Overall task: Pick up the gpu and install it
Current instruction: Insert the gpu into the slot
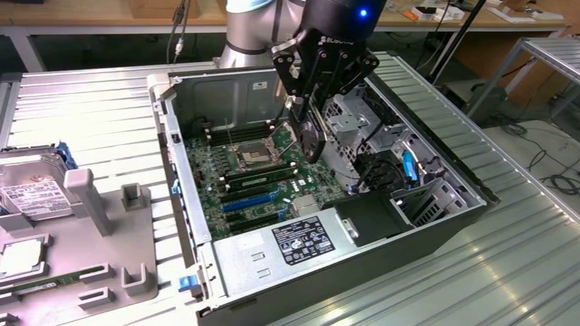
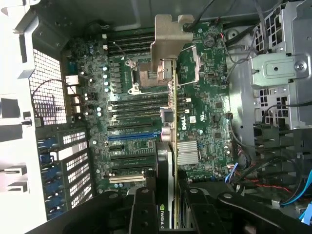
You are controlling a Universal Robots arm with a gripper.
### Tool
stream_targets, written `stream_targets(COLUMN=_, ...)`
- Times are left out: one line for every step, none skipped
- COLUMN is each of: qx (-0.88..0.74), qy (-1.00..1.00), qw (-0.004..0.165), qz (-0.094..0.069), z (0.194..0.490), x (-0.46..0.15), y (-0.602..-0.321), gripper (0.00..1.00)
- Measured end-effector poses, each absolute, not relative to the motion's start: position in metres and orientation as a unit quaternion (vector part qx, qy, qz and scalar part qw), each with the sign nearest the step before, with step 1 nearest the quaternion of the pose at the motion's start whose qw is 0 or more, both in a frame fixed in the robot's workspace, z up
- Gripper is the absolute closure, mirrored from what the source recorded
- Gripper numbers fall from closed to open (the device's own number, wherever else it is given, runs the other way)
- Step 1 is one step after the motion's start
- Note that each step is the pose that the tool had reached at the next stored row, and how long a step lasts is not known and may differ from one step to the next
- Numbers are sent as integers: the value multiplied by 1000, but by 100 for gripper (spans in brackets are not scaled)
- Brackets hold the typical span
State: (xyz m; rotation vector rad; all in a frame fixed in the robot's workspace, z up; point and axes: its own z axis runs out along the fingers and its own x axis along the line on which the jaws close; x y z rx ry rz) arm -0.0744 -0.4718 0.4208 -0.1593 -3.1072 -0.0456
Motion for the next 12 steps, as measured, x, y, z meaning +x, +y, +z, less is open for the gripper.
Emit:
stream_targets(qx=-51, qy=-998, qw=15, qz=-15, z=421, x=-74, y=-472, gripper=73)
stream_targets(qx=-51, qy=-998, qw=15, qz=-15, z=421, x=-74, y=-472, gripper=73)
stream_targets(qx=-51, qy=-998, qw=15, qz=-15, z=421, x=-74, y=-472, gripper=73)
stream_targets(qx=-51, qy=-998, qw=15, qz=-15, z=421, x=-74, y=-472, gripper=73)
stream_targets(qx=-46, qy=-999, qw=15, qz=-15, z=421, x=-74, y=-472, gripper=73)
stream_targets(qx=-37, qy=-999, qw=15, qz=-14, z=421, x=-74, y=-472, gripper=73)
stream_targets(qx=-30, qy=-999, qw=15, qz=-14, z=421, x=-74, y=-472, gripper=73)
stream_targets(qx=-22, qy=-1000, qw=15, qz=-14, z=421, x=-74, y=-472, gripper=73)
stream_targets(qx=-2, qy=-1000, qw=16, qz=-14, z=421, x=-74, y=-472, gripper=73)
stream_targets(qx=13, qy=-1000, qw=16, qz=-14, z=421, x=-74, y=-472, gripper=73)
stream_targets(qx=27, qy=-999, qw=16, qz=-13, z=421, x=-74, y=-472, gripper=73)
stream_targets(qx=43, qy=-999, qw=16, qz=-13, z=421, x=-74, y=-472, gripper=73)
